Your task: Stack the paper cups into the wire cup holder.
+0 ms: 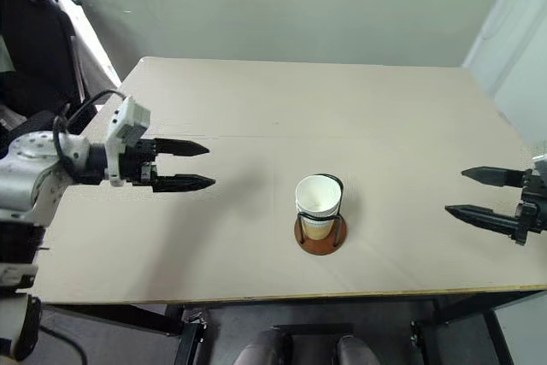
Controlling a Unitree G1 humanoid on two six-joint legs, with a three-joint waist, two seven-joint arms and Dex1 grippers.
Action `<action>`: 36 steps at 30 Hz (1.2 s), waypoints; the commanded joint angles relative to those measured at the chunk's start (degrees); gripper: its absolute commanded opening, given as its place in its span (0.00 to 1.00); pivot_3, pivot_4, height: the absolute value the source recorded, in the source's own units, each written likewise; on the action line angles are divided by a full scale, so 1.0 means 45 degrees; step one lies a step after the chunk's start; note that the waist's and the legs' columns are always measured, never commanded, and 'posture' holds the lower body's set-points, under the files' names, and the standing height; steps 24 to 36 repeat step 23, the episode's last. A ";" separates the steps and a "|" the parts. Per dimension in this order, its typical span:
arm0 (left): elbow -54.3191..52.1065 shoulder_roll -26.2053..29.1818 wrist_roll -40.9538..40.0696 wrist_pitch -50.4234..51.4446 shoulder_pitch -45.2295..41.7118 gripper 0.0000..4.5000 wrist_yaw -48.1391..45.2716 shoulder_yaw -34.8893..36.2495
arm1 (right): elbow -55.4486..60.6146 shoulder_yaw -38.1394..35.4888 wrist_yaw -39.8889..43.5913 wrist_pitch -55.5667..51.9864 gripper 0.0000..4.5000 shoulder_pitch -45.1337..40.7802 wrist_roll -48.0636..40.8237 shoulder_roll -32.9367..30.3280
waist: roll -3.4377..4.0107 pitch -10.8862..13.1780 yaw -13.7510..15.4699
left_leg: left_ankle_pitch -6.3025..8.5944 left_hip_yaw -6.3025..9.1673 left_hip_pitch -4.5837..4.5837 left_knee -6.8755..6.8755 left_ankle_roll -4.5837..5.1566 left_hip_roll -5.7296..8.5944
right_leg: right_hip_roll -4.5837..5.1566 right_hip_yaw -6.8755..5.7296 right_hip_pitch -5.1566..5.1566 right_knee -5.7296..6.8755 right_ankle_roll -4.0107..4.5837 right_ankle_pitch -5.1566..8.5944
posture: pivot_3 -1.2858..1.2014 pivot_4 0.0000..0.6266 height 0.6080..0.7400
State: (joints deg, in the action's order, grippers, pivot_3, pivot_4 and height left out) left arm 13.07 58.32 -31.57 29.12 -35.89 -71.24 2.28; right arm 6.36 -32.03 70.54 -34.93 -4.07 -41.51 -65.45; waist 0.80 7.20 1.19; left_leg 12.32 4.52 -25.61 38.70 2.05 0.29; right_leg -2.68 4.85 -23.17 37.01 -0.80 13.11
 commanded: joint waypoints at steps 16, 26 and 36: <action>-0.1820 -0.1912 -0.0886 0.0672 0.2629 1.00 0.4681 0.4714 | -0.3229 -0.0718 -0.0708 0.1397 1.00 -0.1767 0.0813 0.0546 | -0.0004 -0.0001 -0.0064 | -0.0016 -0.0020 0.0163 -0.0145 -0.0058 -0.0005 | -0.0001 0.0007 0.0122 0.0035 0.0107 0.0031 | 0.52 0.24 1.00; -0.2088 -0.2387 -0.0591 0.0151 0.2946 1.00 0.5223 0.4690 | -0.3820 0.0348 -0.1366 0.1198 1.00 -0.3001 0.1089 0.0997 | -0.0004 -0.0001 -0.0127 | -0.0015 -0.0020 0.0175 -0.0150 -0.0060 -0.0006 | -0.0002 0.0008 0.0129 0.0035 0.0105 0.0028 | 0.52 0.24 1.00; -0.2088 -0.2387 -0.0591 0.0151 0.2946 1.00 0.5223 0.4690 | -0.3820 0.0348 -0.1366 0.1198 1.00 -0.3001 0.1089 0.0997 | -0.0004 -0.0001 -0.0127 | -0.0015 -0.0020 0.0175 -0.0150 -0.0060 -0.0006 | -0.0002 0.0008 0.0129 0.0035 0.0105 0.0028 | 0.52 0.24 1.00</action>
